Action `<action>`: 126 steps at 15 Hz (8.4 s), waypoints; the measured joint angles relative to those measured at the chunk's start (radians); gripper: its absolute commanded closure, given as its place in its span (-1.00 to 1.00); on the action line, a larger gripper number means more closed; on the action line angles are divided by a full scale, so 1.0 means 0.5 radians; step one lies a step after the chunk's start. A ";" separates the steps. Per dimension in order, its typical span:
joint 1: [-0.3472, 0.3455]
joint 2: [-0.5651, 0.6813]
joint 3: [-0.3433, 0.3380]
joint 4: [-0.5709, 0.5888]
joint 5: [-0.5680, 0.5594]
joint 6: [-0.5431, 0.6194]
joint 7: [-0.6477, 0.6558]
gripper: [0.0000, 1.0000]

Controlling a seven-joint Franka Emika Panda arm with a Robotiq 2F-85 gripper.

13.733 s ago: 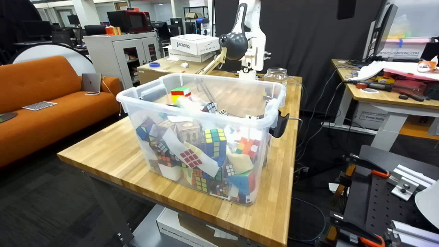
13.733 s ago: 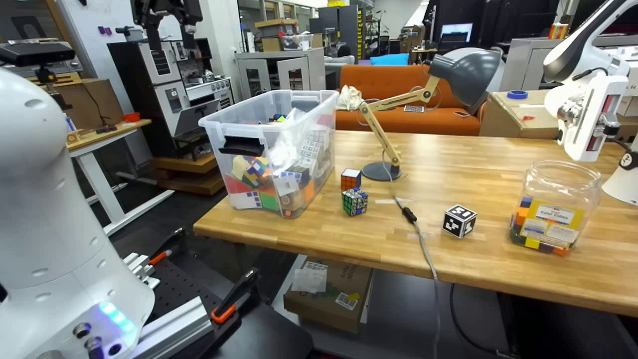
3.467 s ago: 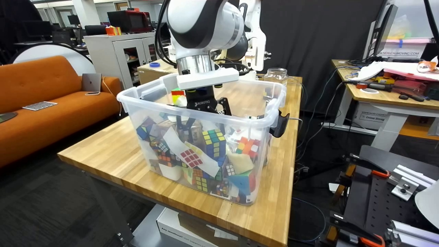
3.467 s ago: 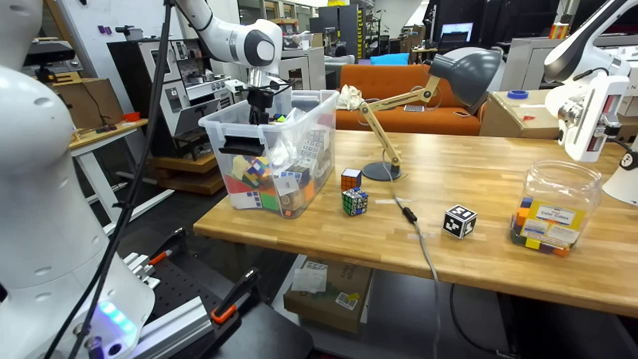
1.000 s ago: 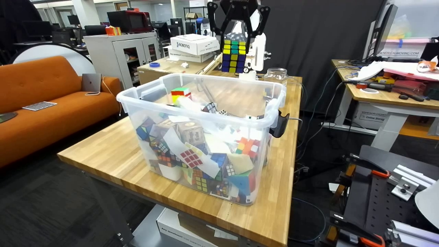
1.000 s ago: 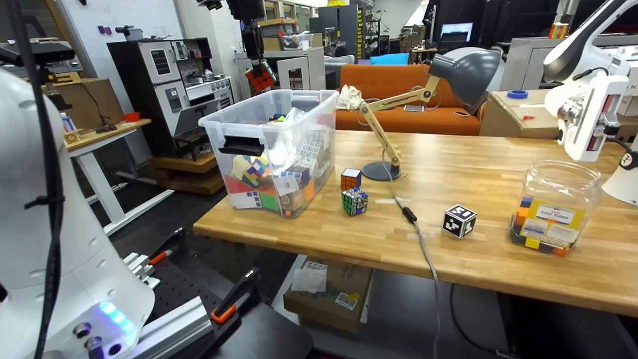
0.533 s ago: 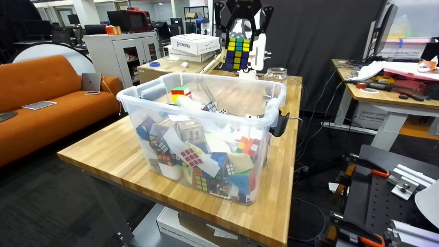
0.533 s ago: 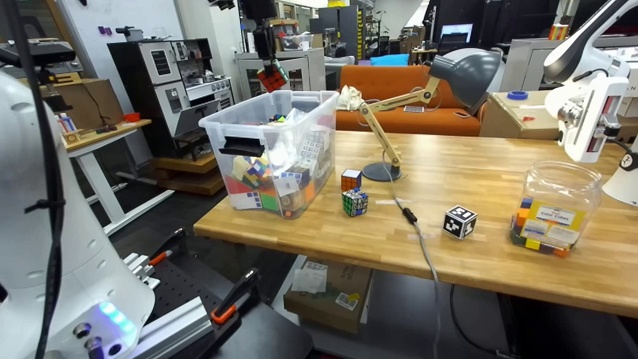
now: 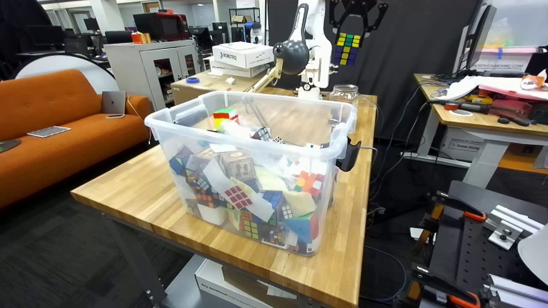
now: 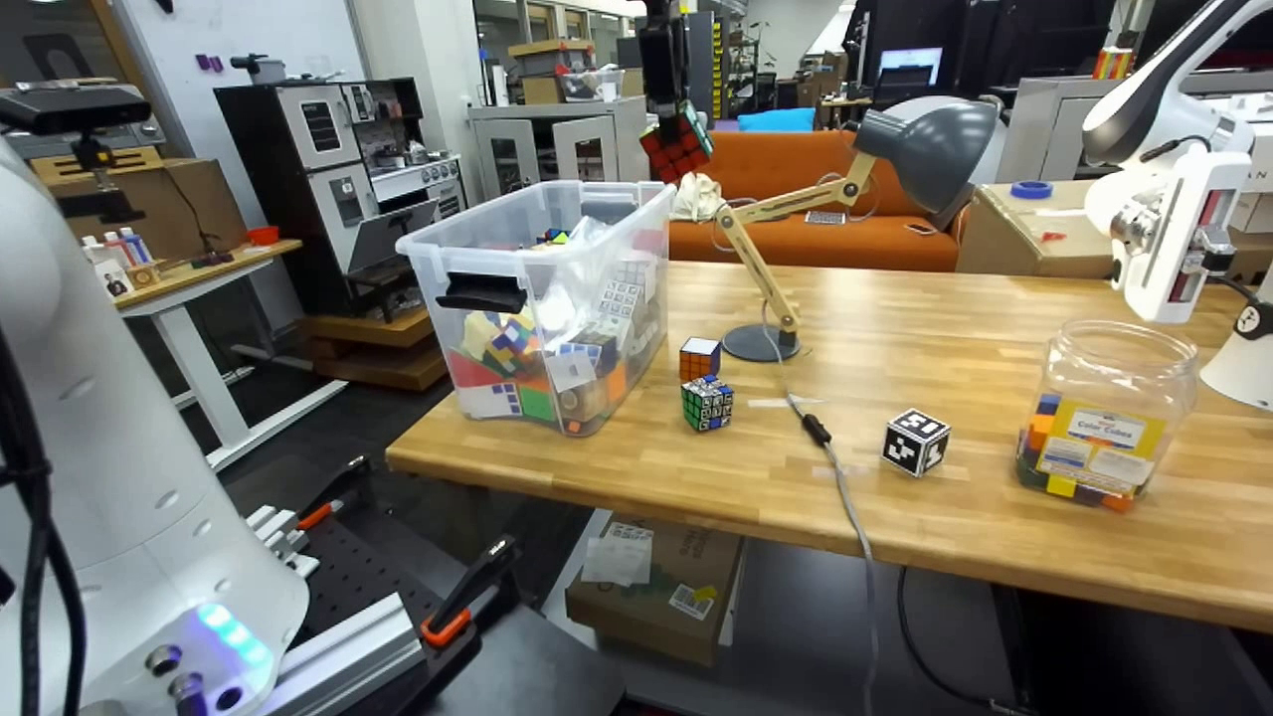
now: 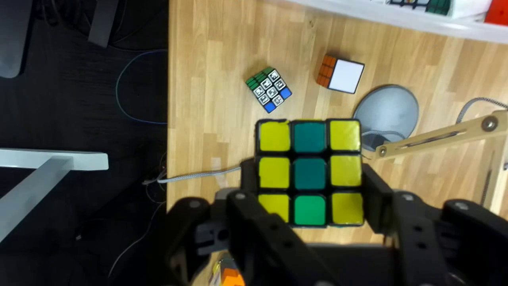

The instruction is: Remove one Rubik's cube from the container on the left and place it on the table

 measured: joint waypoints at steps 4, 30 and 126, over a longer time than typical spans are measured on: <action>-0.017 0.008 -0.002 0.000 0.002 0.000 -0.026 -0.24; -0.079 0.535 -0.113 0.150 0.164 -0.006 0.152 -0.24; -0.243 0.362 -0.294 0.001 0.479 -0.308 0.143 -1.00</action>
